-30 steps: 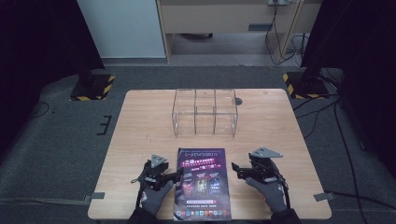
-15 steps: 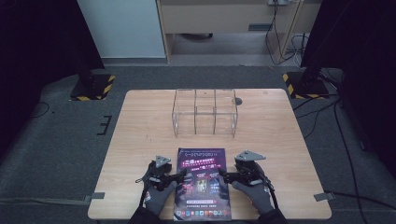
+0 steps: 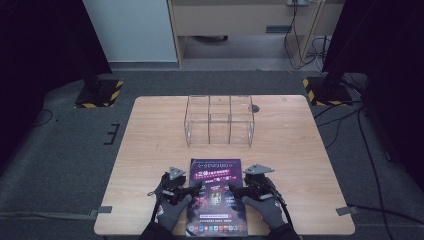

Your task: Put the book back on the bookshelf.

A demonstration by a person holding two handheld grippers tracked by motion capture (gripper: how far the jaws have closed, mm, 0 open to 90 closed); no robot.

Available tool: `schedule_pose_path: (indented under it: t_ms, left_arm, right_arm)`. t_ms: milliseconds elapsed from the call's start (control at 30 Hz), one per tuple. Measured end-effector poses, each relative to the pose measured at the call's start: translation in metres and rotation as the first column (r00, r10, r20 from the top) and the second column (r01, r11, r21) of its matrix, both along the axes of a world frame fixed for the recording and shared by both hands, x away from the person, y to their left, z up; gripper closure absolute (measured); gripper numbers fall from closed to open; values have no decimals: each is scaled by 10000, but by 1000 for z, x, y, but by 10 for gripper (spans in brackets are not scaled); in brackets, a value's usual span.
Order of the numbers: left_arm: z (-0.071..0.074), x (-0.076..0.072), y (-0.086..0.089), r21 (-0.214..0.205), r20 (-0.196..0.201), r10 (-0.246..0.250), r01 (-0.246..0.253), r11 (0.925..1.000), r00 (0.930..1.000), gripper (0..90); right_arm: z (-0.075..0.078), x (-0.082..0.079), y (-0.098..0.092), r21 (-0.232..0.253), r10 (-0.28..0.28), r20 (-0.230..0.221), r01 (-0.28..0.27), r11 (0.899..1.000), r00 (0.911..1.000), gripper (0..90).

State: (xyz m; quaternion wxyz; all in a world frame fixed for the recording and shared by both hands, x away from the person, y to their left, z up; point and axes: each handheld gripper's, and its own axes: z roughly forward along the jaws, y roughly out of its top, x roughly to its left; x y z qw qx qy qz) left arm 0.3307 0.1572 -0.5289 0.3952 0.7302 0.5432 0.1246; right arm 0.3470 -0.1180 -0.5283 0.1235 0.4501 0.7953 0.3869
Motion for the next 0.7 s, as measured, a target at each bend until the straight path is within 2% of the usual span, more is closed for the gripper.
schedule_pose_path:
  t_ms: [167, 367, 400, 500, 567, 700]
  left_arm:
    - [-1, 0, -2, -438, -81, -53, 49, 9990, 10000, 288]
    - [-2, 0, -5, -462, 10, -101, 101, 9989, 9999, 279]
    - [-2, 0, -4, -703, -54, -30, 26, 9975, 10000, 278]
    - [-3, 0, -3, -944, -94, -5, -4, 9955, 10000, 266]
    - [-3, 1, -1, -1349, -185, 107, -131, 9908, 9998, 266]
    - [-4, 1, 0, -1385, -145, 101, -120, 9903, 9998, 267]
  right_arm:
    - [-3, -1, 4, 89, 0, -20, 0, 10000, 10000, 192]
    - [-6, -3, 3, 252, -43, 53, 41, 9997, 10000, 193]
    - [-6, -3, 3, 260, -41, 62, 40, 9997, 10000, 194]
    - [-7, -4, 4, 351, -35, 83, 32, 9994, 10000, 200]
    - [-7, -5, 5, 419, 50, 119, -55, 9991, 9999, 216]
    - [-7, -6, 6, 380, -24, 182, 18, 9993, 9998, 217]
